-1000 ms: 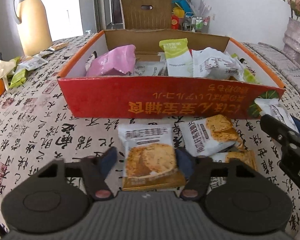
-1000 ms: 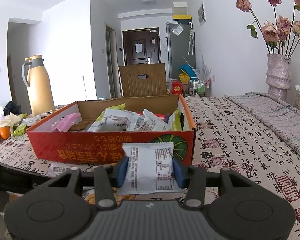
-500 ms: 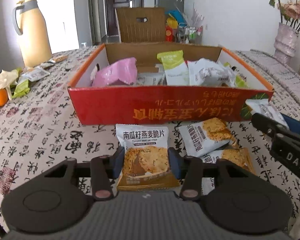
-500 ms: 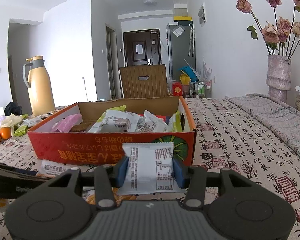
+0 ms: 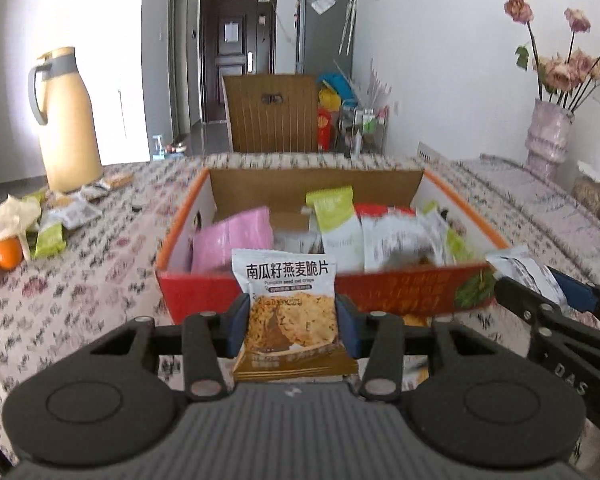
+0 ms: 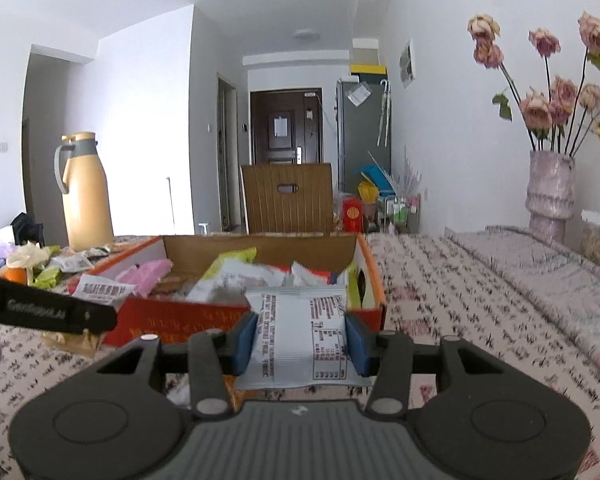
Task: Organize snacks
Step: 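Carry both packets over the box with both grippers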
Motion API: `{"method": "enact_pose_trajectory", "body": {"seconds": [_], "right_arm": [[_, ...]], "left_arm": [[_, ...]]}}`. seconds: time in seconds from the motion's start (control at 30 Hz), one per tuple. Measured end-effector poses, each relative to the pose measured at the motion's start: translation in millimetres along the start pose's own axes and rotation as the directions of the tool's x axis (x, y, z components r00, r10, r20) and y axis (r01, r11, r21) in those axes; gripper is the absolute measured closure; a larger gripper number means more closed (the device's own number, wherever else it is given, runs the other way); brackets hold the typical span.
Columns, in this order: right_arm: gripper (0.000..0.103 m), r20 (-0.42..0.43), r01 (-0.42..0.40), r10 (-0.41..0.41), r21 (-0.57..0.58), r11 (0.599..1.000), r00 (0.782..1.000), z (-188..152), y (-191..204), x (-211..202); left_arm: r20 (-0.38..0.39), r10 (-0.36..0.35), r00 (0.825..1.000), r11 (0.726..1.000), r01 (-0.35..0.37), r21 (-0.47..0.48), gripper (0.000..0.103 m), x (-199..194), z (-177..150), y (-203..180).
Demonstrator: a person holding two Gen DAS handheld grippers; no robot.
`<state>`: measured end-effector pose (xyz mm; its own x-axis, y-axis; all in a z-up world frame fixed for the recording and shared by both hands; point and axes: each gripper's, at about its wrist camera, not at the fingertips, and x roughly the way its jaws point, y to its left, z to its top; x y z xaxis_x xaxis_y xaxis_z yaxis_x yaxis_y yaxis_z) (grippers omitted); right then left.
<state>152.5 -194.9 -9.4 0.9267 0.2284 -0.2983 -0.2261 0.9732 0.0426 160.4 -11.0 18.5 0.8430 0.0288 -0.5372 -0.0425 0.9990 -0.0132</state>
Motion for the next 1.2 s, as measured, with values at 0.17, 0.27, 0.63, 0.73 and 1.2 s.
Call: {"method": "enact_pose_trajectory", "body": {"seconds": [0.17,0.27,0.63,0.73,1.2], "right_arm": [[0.057,0.035,0.005,-0.004,-0.007,1.0,0.999,21.0,2.9,3.4],[0.057,0.048,0.005,-0.004,-0.011,1.0,0.999,35.1,3.8,11.8],[0.057,0.023,0.015,-0.015,-0.001,1.0,1.0,79.4,-0.6,74.8],[0.057,0.005,0.025,-0.025,-0.001,1.0,1.0,83.9,-0.1,94.0],[0.057,-0.069,0.058,-0.056,0.016,0.998,0.996,57.5,-3.5,141.2]], "left_arm": [[0.031,-0.005,1.0,1.0,0.005,0.004,0.057,5.3,22.0,1.7],[0.053,-0.005,0.999,1.0,0.005,0.008,0.057,8.5,35.3,1.6],[0.085,0.035,0.996,0.999,-0.034,-0.019,0.057,41.8,77.8,2.8],[0.085,0.055,0.995,0.998,-0.052,-0.033,0.057,56.7,85.4,5.1],[0.079,0.107,0.991,0.993,-0.101,-0.067,0.057,105.4,71.7,16.6]]}}
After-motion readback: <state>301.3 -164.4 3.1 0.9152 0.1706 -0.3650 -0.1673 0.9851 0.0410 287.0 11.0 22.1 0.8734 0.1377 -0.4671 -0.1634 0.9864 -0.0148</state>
